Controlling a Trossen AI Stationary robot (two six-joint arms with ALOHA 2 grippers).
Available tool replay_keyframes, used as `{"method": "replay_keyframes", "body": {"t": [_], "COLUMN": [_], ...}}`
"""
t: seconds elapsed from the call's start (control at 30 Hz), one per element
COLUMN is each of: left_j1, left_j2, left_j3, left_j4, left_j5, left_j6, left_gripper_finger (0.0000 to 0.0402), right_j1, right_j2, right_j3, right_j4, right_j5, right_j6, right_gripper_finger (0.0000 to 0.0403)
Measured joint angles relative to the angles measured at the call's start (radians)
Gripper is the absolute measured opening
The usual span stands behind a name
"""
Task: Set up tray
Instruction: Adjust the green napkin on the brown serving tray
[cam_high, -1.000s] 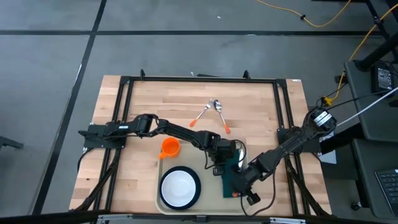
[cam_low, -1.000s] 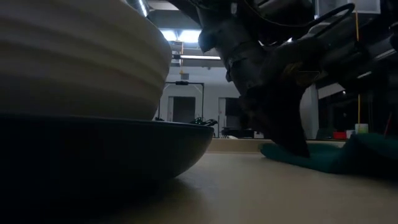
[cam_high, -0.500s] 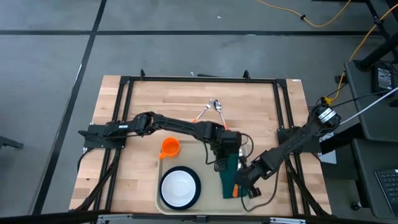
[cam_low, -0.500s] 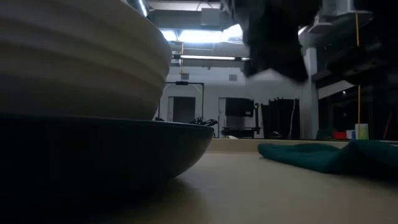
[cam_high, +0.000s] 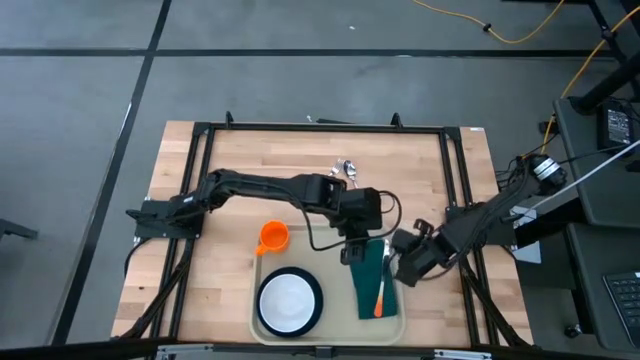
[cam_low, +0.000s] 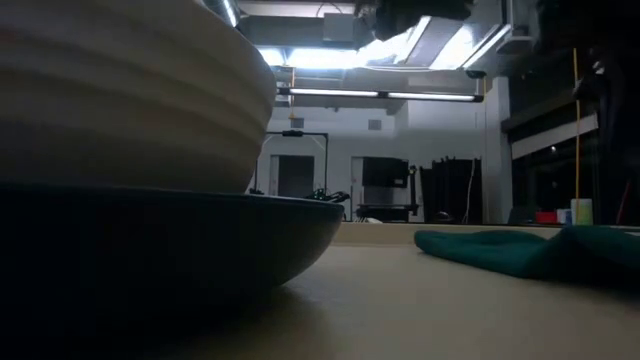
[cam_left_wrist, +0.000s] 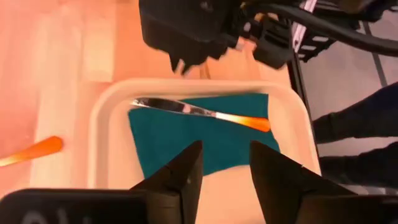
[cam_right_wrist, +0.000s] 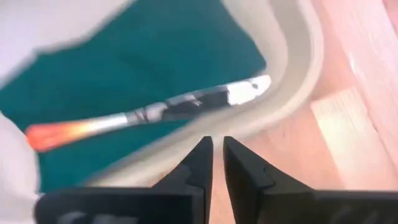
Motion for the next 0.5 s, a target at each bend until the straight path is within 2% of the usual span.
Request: {"method": "replay_keyframes", "body": {"t": [0.13,0.3,0.4,0.5], "left_j1": [0.008,0.023,0.031,0.026], "left_j2": [0.001,0.001,0.002,0.002], "left_j3": [0.0,-0.003,-0.003,-0.003], "left_j4": [0.003,0.003,0.001,-0.003], "left_j5": [-0.003,-0.032,-0.057,-0.092], "left_j6": [-0.012,-0.065,-0.134,-0.179], "left_gripper_finger": [0.0146,0.0169,0.0169,0.0151], "right_j1": [-0.054,-0.13,-0.168,-0.208], "right_j2": [-0.023,-0.051,-0.084,-0.134], "right_j3": [-0.011,-0.011,-0.011,-0.011], "right_j4": [0.067,0.076,0.071,0.06], "right_j5": [-0.002,-0.056,-0.083,-0.11], "right_j6": [-0.024,-0.144,-0.249,-0.355], "right_gripper_finger": [0.0067,0.0105,0.0122,0.0128]}}
